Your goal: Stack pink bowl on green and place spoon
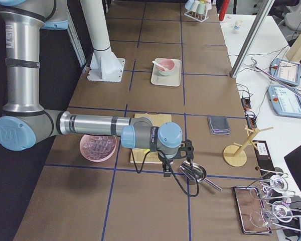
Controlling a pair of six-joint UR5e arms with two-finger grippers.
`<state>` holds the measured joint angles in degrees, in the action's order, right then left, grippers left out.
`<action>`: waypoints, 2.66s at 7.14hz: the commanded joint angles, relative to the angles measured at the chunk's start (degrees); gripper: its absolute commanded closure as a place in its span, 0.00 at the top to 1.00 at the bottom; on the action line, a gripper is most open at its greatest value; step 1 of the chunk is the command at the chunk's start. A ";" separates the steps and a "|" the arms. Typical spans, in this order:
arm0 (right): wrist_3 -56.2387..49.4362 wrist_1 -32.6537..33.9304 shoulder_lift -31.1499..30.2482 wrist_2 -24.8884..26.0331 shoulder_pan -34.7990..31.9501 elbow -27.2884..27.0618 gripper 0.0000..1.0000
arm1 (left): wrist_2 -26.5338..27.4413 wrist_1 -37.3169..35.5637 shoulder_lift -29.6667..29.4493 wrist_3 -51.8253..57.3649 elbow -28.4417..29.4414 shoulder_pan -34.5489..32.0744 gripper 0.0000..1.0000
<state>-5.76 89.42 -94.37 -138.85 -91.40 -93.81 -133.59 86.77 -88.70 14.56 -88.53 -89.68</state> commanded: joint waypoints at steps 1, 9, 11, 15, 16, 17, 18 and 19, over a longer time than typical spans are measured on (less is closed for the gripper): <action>0.14 0.06 -0.19 0.07 -0.01 0.03 1.00 | 0.00 -4.48 -0.34 -0.06 -2.33 -1.46 1.00; 4.25 -0.03 -0.46 0.34 -0.71 0.12 1.00 | -2.55 -3.62 -0.07 -6.12 -2.44 -1.55 1.00; 5.94 -0.12 -0.46 0.95 -1.76 0.03 1.00 | -2.55 -3.62 -0.07 -6.12 -2.44 -1.47 1.00; 5.94 -0.12 0.33 1.83 -2.73 -0.32 1.00 | -2.55 -3.62 -0.16 -6.12 -2.44 -1.55 1.00; 6.03 -0.12 0.42 1.83 -2.73 -0.41 1.00 | -2.55 -3.62 -0.16 -6.12 -2.44 -1.55 1.00; 6.03 -0.12 0.42 1.74 -2.73 -0.41 1.00 | -2.55 -3.62 -0.16 -6.12 -2.44 -1.47 1.00; 6.12 -0.12 0.42 1.66 -2.73 -0.41 1.00 | -2.55 -3.62 -0.25 -6.12 -2.44 -1.47 1.00; 6.12 -0.12 0.42 1.66 -2.73 -0.41 1.00 | -2.55 -3.62 -0.25 -6.21 -2.44 -1.47 1.00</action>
<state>0.32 89.30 -93.96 -137.16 -94.12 -94.21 -136.14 83.15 -88.91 8.42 -90.97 -91.15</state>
